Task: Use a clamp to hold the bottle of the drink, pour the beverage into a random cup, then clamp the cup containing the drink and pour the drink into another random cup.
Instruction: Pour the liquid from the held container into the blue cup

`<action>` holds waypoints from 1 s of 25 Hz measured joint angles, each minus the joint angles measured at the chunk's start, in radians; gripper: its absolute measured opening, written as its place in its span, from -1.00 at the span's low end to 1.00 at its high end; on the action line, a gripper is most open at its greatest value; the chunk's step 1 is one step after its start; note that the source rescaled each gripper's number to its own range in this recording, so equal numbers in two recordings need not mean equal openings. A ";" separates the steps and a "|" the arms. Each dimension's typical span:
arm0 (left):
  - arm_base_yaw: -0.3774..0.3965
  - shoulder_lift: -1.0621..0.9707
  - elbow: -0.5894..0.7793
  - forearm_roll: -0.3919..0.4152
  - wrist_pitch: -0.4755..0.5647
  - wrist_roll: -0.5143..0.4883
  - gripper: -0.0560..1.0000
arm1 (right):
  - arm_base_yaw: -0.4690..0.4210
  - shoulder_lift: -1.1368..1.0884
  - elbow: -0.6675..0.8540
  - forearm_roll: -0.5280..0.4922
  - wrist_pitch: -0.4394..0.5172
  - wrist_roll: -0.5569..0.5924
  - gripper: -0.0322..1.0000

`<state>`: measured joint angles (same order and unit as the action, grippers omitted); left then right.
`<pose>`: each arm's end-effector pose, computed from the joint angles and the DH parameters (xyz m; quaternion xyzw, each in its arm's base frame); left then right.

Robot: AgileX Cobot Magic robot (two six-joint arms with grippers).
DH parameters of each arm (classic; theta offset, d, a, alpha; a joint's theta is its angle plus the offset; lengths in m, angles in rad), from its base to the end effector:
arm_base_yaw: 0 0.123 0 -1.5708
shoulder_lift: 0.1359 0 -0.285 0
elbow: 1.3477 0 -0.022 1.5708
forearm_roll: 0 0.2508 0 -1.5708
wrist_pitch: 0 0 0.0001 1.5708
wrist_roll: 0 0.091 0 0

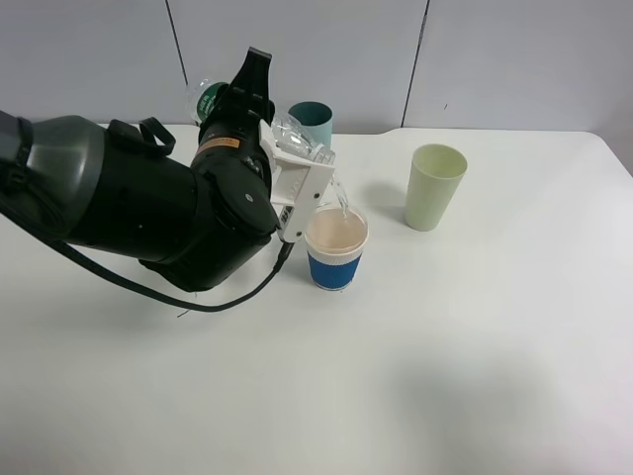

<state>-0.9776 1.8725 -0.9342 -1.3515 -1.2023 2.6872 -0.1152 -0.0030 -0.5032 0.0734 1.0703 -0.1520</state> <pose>0.2577 -0.2341 0.1945 0.5887 0.4711 0.5807 0.3071 -0.0055 0.0065 0.2776 -0.0174 0.8534 -0.0329 0.5200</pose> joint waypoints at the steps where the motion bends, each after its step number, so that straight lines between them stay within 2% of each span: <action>1: 0.000 0.000 0.000 0.001 -0.001 0.000 -0.89 | 0.000 0.000 0.000 0.000 0.000 0.000 1.00; 19: 0.000 0.000 0.000 0.009 -0.005 0.000 -0.89 | 0.000 0.000 0.000 0.000 0.000 0.000 1.00; 25: 0.000 0.000 0.000 0.040 -0.005 0.000 -0.89 | 0.000 0.000 0.000 0.000 0.000 0.000 1.00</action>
<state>-0.9776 1.8725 -0.9342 -1.3120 -1.2076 2.6872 -0.1152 -0.0030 -0.5032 0.0734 1.0703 -0.1520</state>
